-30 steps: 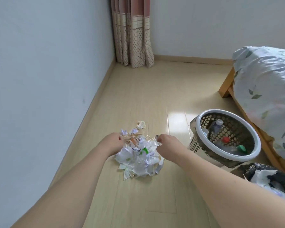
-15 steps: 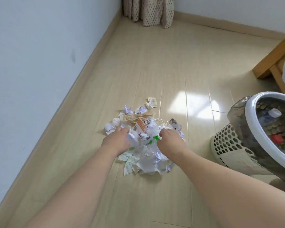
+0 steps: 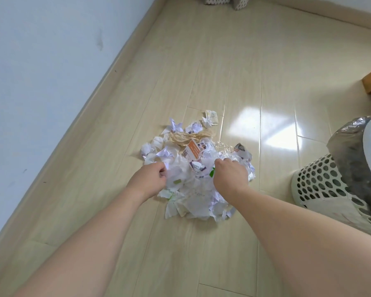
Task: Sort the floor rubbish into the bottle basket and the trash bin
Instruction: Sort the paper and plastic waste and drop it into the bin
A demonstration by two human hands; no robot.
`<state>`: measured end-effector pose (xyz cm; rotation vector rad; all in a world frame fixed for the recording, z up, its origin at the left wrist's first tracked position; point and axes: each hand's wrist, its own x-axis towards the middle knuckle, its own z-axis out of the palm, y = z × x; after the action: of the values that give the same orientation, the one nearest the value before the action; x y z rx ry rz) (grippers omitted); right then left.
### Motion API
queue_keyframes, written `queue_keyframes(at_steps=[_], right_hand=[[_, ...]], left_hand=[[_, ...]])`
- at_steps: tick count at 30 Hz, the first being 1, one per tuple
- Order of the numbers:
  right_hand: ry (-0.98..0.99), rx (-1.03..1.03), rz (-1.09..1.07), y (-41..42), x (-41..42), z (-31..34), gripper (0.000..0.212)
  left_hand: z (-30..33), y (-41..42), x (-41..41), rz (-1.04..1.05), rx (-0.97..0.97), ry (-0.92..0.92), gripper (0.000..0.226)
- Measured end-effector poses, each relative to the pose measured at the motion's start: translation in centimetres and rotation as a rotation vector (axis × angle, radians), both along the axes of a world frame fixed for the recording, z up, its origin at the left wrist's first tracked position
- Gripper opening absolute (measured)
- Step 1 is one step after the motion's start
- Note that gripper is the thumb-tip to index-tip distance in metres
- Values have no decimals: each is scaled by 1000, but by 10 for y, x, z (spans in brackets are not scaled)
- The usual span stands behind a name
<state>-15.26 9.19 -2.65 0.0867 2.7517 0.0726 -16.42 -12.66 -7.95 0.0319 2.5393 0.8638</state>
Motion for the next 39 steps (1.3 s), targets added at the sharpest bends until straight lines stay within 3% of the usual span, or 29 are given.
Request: queue_keyframes(at_steps=[4, 8, 12, 15, 20, 25, 29, 31, 35, 39], right_hand=[[21, -67, -49, 4, 1, 7, 14], [76, -299, -161, 10, 10, 16, 13], [146, -412, -245, 18, 20, 44, 19], [208, -470, -291, 37, 32, 82, 20], [265, -476, -362, 97, 77, 144, 23], [346, -385, -504, 181, 144, 195, 19], [415, -387, -609, 253, 199, 217, 17], [418, -373, -662, 282, 222, 220, 14], [360, -319, -816, 347, 275, 214, 15], [262, -302, -933, 390, 315, 193, 24]], left_hand=[[3, 1, 0, 248, 246, -90, 13], [22, 9, -7, 428, 386, -205, 12], [52, 21, -7, 414, 427, -228, 18], [83, 40, 3, 379, 501, -251, 8], [148, 104, 27, 252, 619, -262, 6], [221, 203, 70, 2, 619, -262, 21], [260, 287, 102, -153, 609, -265, 15], [270, 324, 117, -233, 602, -276, 7], [271, 409, 153, -347, 530, -257, 18], [251, 474, 190, -482, 470, -279, 13]])
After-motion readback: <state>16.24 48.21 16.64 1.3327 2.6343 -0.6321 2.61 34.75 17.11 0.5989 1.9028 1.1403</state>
